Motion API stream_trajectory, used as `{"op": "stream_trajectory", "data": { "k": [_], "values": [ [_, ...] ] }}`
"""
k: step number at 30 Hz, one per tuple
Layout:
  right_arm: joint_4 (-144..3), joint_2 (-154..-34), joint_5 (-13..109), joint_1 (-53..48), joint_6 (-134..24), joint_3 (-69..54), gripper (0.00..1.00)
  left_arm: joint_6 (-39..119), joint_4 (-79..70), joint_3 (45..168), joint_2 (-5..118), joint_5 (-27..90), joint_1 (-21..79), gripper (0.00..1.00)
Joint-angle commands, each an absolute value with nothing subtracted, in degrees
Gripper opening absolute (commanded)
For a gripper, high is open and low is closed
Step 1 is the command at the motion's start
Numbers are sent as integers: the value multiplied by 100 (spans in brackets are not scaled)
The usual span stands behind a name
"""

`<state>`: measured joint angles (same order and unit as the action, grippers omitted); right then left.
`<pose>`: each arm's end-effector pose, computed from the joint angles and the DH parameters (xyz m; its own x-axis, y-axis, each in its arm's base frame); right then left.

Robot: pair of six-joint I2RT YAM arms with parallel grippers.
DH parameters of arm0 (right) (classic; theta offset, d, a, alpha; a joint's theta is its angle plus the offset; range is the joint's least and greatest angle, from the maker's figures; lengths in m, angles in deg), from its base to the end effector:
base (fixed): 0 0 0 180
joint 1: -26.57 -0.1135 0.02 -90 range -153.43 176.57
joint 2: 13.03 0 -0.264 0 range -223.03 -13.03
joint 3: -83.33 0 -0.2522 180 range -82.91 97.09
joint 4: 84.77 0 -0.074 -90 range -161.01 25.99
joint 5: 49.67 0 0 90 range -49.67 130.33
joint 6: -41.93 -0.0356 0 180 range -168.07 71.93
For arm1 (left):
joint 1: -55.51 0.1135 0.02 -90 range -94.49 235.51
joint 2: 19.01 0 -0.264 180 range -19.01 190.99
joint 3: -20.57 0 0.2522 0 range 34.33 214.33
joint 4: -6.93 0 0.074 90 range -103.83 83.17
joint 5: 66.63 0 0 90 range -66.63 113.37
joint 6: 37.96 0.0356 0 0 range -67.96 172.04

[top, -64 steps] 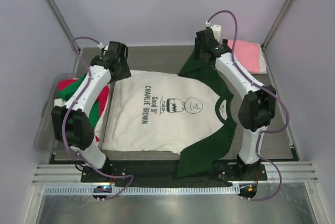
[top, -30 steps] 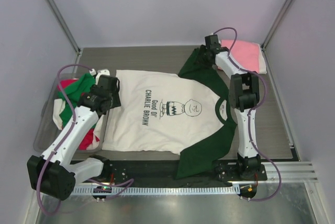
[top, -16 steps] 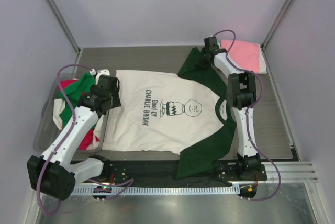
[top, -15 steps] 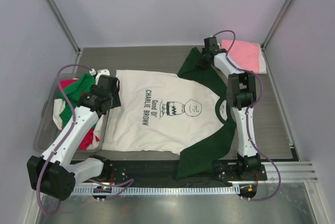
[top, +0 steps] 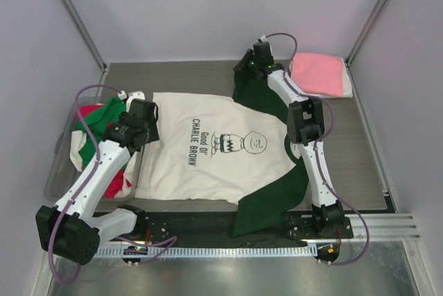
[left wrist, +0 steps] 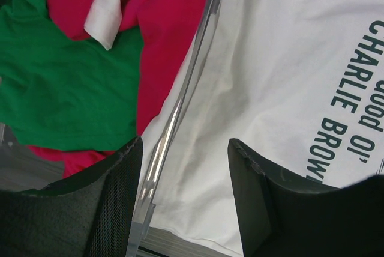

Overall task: Fold and stack the t-shirts
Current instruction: Flatten the tshirt out

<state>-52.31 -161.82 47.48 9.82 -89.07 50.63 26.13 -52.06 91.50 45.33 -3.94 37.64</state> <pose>0.5623 0.1739 0.1827 -0.6561 0.4823 -0.5804 0.0604 0.8002 0.5967 0.2150 -0.0522 0.2967 -0.6810 -0.1884 -0.7077 -0.3239 0.9442 0.0604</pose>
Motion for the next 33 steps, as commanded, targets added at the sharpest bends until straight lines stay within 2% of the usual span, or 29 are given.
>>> {"op": "stream_trajectory", "data": {
  "k": [1, 2, 3, 6, 10, 14, 23, 27, 33],
  "values": [
    [-7309, -16497, 5720, 645, -9632, 5542, 66, 2681, -5112, 9181, 4471, -607, 3784, 60],
    [-7294, -16586, 5807, 636, -9650, 5839, 96, 2681, -5112, 9173, 4471, -633, 3784, 60],
    [-7294, -16639, 5938, 644, -9685, 5885, 100, 2681, -5121, 9164, 4471, -633, 3784, 60],
    [-7303, -16159, 6133, 723, -9563, 5089, 100, 2673, -5130, 9155, 4489, -651, 3784, 60],
    [-7294, -14859, 5800, 890, -8808, 3054, 100, 2673, -5147, 9181, 4559, -625, 3784, 60],
    [-6762, -13585, 5055, 1153, -8386, 1731, 100, 2664, -5130, 9181, 4594, -519, 3784, 60],
    [-5213, -13388, 3868, 1312, -8042, 1324, 100, 2594, -5173, 9391, 4937, -361, 3776, 60],
    [-4720, -13414, 3155, 1312, -7831, 1324, 100, 2172, -5253, 9927, 5524, 103, 3767, 61],
    [-3911, -13598, 2399, 1260, -7515, 1526, 100, 1838, -4928, 10938, 7325, 491, 3767, 60]
  ]
}}
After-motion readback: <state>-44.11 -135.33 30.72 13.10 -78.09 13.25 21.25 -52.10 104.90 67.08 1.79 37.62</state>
